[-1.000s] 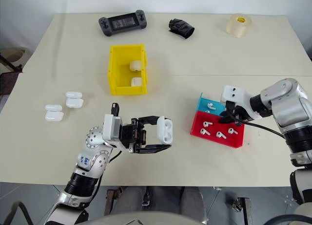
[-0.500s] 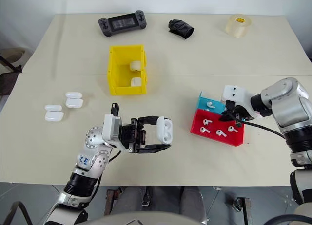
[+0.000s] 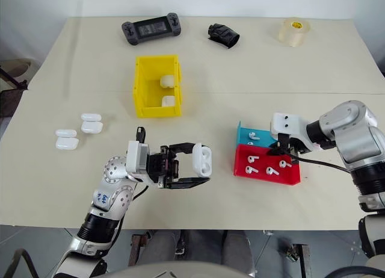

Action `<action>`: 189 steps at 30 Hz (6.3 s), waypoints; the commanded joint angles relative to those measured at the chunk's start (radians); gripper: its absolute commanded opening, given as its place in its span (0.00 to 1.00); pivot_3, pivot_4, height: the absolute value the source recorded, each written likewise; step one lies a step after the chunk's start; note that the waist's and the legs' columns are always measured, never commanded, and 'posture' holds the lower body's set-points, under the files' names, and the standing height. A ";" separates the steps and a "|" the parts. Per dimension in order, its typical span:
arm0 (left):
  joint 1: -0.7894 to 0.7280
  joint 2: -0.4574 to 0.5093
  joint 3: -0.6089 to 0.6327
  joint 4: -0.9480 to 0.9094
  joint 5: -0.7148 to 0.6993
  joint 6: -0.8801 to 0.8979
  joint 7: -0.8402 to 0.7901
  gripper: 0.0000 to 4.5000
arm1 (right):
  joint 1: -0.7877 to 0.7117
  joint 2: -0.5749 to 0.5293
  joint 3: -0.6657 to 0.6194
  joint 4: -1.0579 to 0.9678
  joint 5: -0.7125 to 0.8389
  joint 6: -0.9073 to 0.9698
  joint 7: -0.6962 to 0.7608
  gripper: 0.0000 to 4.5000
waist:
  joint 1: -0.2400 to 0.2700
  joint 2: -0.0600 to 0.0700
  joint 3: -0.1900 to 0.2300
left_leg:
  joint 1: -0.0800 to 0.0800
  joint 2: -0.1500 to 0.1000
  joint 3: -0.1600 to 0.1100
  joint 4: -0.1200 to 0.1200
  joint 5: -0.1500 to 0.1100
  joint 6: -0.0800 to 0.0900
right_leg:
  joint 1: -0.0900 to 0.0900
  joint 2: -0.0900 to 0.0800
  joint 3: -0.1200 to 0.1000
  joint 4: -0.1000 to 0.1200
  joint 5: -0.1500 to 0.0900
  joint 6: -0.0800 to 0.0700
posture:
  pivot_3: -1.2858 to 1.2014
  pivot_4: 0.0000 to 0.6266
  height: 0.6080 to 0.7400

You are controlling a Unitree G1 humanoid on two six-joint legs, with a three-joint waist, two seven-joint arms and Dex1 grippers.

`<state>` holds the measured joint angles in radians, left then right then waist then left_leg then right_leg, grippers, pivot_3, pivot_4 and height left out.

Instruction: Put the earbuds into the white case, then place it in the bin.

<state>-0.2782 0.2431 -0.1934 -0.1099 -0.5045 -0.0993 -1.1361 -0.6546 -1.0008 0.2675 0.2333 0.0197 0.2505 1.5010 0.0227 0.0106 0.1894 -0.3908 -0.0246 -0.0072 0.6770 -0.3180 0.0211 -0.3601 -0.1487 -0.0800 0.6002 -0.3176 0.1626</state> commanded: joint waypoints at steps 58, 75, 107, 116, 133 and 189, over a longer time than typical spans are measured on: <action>-0.032 -0.054 -0.023 0.061 -0.015 -0.043 -0.109 0.62 | 0.714 -0.152 -0.717 -0.514 0.305 0.177 -0.079 0.99 | 0.008 0.000 0.000 | 0.000 0.000 -0.001 0.002 -0.001 0.001 | 0.002 0.000 -0.001 -0.001 0.000 0.000 | 0.52 0.24 1.00; -0.039 -0.078 -0.042 0.042 -0.018 -0.012 -0.118 0.62 | 0.671 -0.179 -0.396 -0.564 0.113 -0.027 -0.191 0.99 | 0.004 0.000 0.000 | 0.001 0.000 -0.001 0.002 -0.001 0.001 | 0.003 0.000 0.000 -0.001 0.000 0.000 | 0.52 0.24 1.00; 0.001 -0.058 -0.048 -0.056 -0.014 0.040 -0.031 0.62 | 0.476 -0.168 -0.206 -0.361 0.006 -0.223 -0.154 0.38 | 0.003 0.000 0.000 | 0.001 0.000 -0.001 0.003 -0.001 0.001 | 0.003 0.000 0.000 -0.001 0.000 0.000 | 0.52 0.24 1.00; -0.009 -0.056 -0.043 -0.050 -0.014 0.036 -0.026 0.62 | 0.464 -0.160 -0.195 -0.362 -0.001 -0.230 -0.160 0.38 | 0.003 0.000 0.000 | 0.001 0.000 -0.001 0.003 -0.001 0.001 | 0.003 0.000 0.000 -0.001 0.000 0.000 | 0.52 0.24 1.00; -0.018 -0.054 -0.042 -0.039 -0.010 0.029 -0.026 0.62 | 0.465 -0.139 -0.184 -0.403 0.020 -0.152 -0.161 0.19 | 0.001 0.000 0.000 | 0.001 0.001 -0.001 0.003 -0.001 0.001 | 0.003 0.000 0.000 0.000 0.000 0.000 | 0.52 0.24 1.00; -0.233 -0.115 0.080 0.164 -0.095 0.129 -0.107 0.62 | 0.620 0.604 -0.351 -0.944 0.733 0.012 -0.762 0.11 | 0.001 -0.001 0.000 | 0.001 -0.007 -0.003 0.002 -0.001 0.001 | 0.000 0.000 0.001 0.005 0.000 0.000 | 0.52 0.24 1.00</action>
<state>-0.4993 0.1358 -0.1263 0.0621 -0.5754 0.0270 -1.2498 -0.0344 -0.4047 -0.0938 -0.6867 0.7636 0.2919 0.7419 0.0239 0.0099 0.1899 -0.3901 -0.0312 -0.0100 0.6795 -0.3190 0.0224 -0.3596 -0.1487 -0.0790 0.6055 -0.3172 0.1631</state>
